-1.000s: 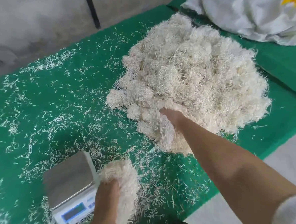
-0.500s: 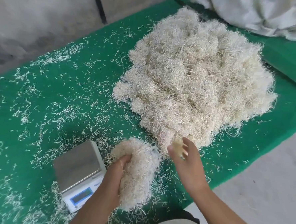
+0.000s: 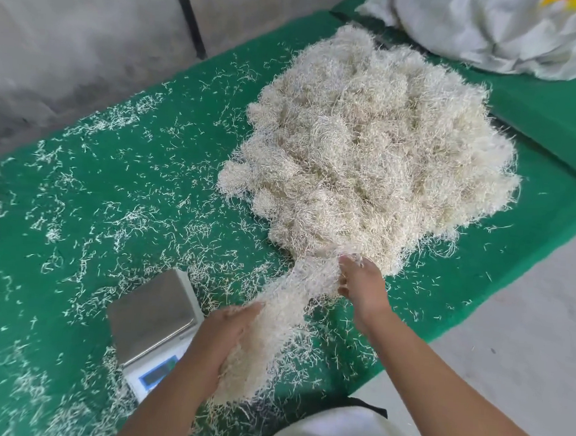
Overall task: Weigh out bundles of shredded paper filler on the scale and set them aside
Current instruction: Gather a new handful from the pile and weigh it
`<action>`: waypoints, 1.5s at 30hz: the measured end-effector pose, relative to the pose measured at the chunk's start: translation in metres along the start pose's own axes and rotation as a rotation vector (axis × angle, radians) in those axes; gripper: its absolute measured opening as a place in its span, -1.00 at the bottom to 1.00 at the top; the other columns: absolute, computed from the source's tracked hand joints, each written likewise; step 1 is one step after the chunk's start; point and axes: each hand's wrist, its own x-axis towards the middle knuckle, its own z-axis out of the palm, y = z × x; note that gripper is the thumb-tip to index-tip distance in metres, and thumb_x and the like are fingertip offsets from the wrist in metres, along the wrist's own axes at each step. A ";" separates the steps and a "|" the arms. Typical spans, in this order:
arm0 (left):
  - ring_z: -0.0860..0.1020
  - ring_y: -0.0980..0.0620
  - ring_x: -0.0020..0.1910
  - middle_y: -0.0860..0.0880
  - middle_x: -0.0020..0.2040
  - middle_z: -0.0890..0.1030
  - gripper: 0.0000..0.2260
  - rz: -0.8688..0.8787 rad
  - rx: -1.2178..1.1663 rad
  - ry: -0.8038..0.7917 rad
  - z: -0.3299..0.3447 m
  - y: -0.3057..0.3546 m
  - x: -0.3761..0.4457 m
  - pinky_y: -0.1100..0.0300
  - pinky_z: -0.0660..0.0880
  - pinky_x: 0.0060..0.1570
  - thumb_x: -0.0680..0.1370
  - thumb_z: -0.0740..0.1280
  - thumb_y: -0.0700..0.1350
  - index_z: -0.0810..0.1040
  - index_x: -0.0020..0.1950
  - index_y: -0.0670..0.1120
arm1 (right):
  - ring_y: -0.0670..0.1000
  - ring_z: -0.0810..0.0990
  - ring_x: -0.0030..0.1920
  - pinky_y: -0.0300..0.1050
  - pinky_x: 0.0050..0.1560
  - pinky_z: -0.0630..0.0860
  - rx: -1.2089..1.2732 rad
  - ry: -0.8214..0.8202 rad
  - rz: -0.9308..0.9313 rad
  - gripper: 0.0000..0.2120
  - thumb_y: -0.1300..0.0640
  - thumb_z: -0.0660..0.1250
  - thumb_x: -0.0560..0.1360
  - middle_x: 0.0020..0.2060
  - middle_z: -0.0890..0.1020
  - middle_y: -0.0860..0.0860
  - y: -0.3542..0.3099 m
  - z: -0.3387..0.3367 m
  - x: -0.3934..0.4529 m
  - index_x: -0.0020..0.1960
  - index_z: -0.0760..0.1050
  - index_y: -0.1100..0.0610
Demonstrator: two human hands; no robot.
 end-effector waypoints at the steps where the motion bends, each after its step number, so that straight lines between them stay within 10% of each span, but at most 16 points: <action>1: 0.53 0.04 0.00 0.15 0.25 0.52 -0.61 -0.006 -0.048 0.039 -0.003 -0.004 0.001 -0.20 0.36 0.37 0.45 0.43 0.37 0.55 0.15 0.20 | 0.02 0.62 0.00 0.05 0.13 0.61 0.080 -0.028 0.036 -0.46 0.06 0.33 0.68 0.04 0.62 0.03 -0.003 -0.003 0.001 0.60 0.29 0.16; 7: 0.41 -0.24 0.47 -0.17 0.54 0.40 -0.35 -0.066 -0.264 0.193 -0.007 -0.024 0.009 -0.21 0.30 0.43 0.57 0.43 0.18 0.36 0.56 -0.09 | 0.14 0.53 0.38 0.20 0.49 0.37 0.501 -0.052 0.182 -0.59 0.03 0.26 0.63 0.38 0.55 0.16 -0.009 -0.033 0.000 0.44 0.46 0.11; 12: 0.39 -0.28 0.48 -0.17 0.56 0.37 -0.13 0.015 -0.158 0.133 -0.001 -0.014 0.007 -0.30 0.33 0.39 0.41 0.41 0.43 0.35 0.57 -0.05 | 0.23 0.35 0.55 0.42 0.54 0.22 0.241 0.011 0.166 -0.49 -0.04 0.33 0.58 0.55 0.40 0.13 -0.013 -0.035 -0.012 0.50 0.40 0.05; 16: 0.34 -0.24 0.52 -0.08 0.63 0.24 0.06 0.126 -0.002 0.082 0.000 0.008 0.001 -0.28 0.38 0.36 0.29 0.47 0.47 0.15 0.65 0.08 | -0.01 0.57 0.21 0.06 0.14 0.63 -0.221 -0.004 -0.158 -0.53 -0.09 0.37 0.62 0.45 0.48 0.01 -0.021 -0.034 -0.018 0.46 0.30 -0.10; 21: 0.45 0.04 0.13 0.08 0.34 0.45 -0.44 0.202 0.154 -0.049 -0.001 0.020 -0.003 0.04 0.45 0.03 0.36 0.61 0.17 0.45 0.28 0.40 | -0.11 0.17 0.53 0.14 0.55 0.17 -0.641 -0.508 -0.368 -0.14 -0.15 0.50 0.50 0.59 0.15 -0.29 -0.006 -0.019 -0.035 0.63 0.07 -0.37; 23: 0.47 0.14 0.02 0.20 0.15 0.43 -0.56 0.226 0.139 -0.087 0.001 0.024 -0.009 0.15 0.44 -0.12 0.38 0.60 0.15 0.46 0.10 0.46 | -0.11 0.29 0.50 0.08 0.57 0.21 -0.773 -0.661 -0.385 -0.26 -0.15 0.52 0.48 0.53 0.28 -0.27 0.006 -0.004 -0.044 0.55 0.25 -0.35; 28: 0.45 0.12 0.07 0.12 0.29 0.43 -0.50 0.273 0.174 -0.002 -0.009 0.020 -0.011 0.11 0.44 -0.01 0.43 0.59 0.05 0.47 0.26 0.39 | -0.19 0.60 -0.33 -0.26 -0.25 0.60 -0.953 -0.321 -0.468 -0.75 0.17 0.37 0.61 0.05 0.66 -0.08 0.035 0.011 -0.026 0.28 0.60 0.05; 32: 0.49 0.05 0.05 -0.04 0.39 0.48 -0.35 0.205 0.047 0.140 -0.033 0.006 -0.009 0.11 0.45 -0.09 0.45 0.56 -0.06 0.42 0.49 0.16 | -0.04 0.60 -0.31 -0.06 -0.27 0.68 -0.908 -0.032 -0.264 -0.89 0.21 0.29 0.63 -0.17 0.63 0.02 0.032 -0.014 0.001 -0.05 0.46 0.06; 34: 0.50 0.08 -0.02 0.14 0.15 0.52 -0.44 0.203 -0.034 0.225 -0.042 0.004 -0.013 0.11 0.45 -0.14 0.44 0.56 -0.08 0.50 0.37 0.25 | 0.00 0.60 -0.20 -0.05 -0.25 0.64 -0.982 -0.050 -0.202 -0.88 0.20 0.31 0.63 -0.10 0.59 0.03 0.032 -0.020 0.010 0.16 0.46 0.17; 36: 0.51 0.28 -0.31 0.33 -0.18 0.53 -0.59 0.193 -0.058 0.257 -0.042 0.011 -0.023 0.28 0.42 -0.42 0.43 0.55 -0.11 0.55 0.00 0.40 | -0.03 0.62 -0.15 -0.22 -0.36 0.58 -0.971 -0.207 -0.151 -0.45 0.23 0.38 0.59 0.07 0.58 0.06 0.029 -0.015 0.007 0.53 0.28 0.17; 38: 0.44 0.36 -0.59 0.28 -0.42 0.54 -0.58 0.164 -0.015 0.243 -0.041 0.017 -0.027 0.47 0.25 -0.67 0.44 0.52 -0.13 0.56 -0.18 0.46 | 0.04 0.64 0.21 -0.13 0.06 0.69 -0.903 -0.306 -0.245 -0.13 0.26 0.45 0.52 0.46 0.43 0.10 0.025 -0.005 -0.011 0.68 0.07 0.02; 40: 0.40 0.39 -0.63 0.28 -0.49 0.48 -0.59 0.154 0.015 0.210 -0.036 0.023 -0.034 0.49 0.26 -0.69 0.44 0.49 -0.12 0.60 -0.15 0.48 | 0.04 0.19 0.64 0.10 0.59 0.18 -0.896 -0.315 -0.480 -0.02 0.21 0.43 0.49 0.67 0.09 -0.06 0.018 0.005 -0.034 0.70 -0.06 -0.21; 43: 0.60 0.19 -0.43 0.07 -0.25 0.64 -0.70 0.171 -0.101 0.123 -0.025 0.031 -0.043 0.20 0.57 -0.52 0.40 0.41 -0.01 0.68 0.10 0.23 | -0.20 -0.04 0.63 0.06 0.59 -0.13 -0.694 -0.506 -0.667 -0.13 0.10 0.33 0.54 0.65 0.02 -0.31 0.003 0.018 -0.073 0.61 -0.03 -0.48; 45: 0.59 0.13 -0.49 0.01 -0.38 0.61 -0.88 0.218 -0.178 0.196 -0.018 0.038 -0.047 0.28 0.48 -0.54 0.47 0.38 0.04 0.68 -0.17 0.06 | -0.25 0.09 0.61 0.01 0.58 0.03 -0.456 -0.662 -0.567 -0.34 0.00 0.23 0.60 0.59 0.12 -0.43 -0.006 0.029 -0.101 0.54 0.13 -0.54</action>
